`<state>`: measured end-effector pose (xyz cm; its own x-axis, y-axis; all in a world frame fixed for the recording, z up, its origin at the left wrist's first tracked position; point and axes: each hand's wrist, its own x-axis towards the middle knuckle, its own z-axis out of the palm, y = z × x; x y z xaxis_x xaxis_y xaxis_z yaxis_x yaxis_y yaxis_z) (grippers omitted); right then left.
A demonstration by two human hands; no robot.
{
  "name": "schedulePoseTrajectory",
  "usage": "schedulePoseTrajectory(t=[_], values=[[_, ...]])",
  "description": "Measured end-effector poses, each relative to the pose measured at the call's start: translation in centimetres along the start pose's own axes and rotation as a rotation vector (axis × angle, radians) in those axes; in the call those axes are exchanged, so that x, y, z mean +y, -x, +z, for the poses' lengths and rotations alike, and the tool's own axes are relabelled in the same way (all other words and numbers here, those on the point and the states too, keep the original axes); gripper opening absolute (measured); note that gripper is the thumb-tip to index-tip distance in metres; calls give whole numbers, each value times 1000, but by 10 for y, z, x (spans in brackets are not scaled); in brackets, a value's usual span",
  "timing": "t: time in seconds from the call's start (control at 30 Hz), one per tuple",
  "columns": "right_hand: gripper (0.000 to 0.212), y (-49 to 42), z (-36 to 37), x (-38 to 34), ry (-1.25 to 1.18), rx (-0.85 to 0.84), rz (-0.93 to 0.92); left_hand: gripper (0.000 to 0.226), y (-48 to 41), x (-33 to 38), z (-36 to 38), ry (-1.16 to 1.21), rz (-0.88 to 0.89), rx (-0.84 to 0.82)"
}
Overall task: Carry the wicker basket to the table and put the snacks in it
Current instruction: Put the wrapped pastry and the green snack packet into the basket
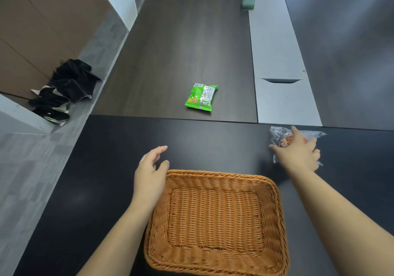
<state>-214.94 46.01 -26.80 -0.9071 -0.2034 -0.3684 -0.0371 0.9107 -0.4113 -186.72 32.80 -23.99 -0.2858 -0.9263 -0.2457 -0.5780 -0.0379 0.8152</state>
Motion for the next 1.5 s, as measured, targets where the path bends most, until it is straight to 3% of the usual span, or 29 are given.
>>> schedulePoseTrajectory(t=[0.53,0.67,0.77,0.87,1.17,1.27,1.37,1.5], values=[[45,-16,15,8,-37,163,-11,37,-47,14,57,34,64,-83],[41,12,18,-25,-134,157,-271,38,-59,16,63,27,65,-79],[41,45,30,-54,-176,34,-485,37,-74,19,65,14,66,-45],[43,67,49,-64,-79,-120,-570,37,-91,21,65,1,68,-35],[58,72,60,-60,163,-277,-470,40,-121,25,80,-108,78,-45],[63,70,51,-63,123,-218,-462,49,-140,35,90,-177,108,-32],[54,62,44,-65,9,-102,-452,67,-167,53,104,-272,110,-41],[44,51,45,-64,-51,-95,-415,85,-201,74,127,-464,104,-93]])
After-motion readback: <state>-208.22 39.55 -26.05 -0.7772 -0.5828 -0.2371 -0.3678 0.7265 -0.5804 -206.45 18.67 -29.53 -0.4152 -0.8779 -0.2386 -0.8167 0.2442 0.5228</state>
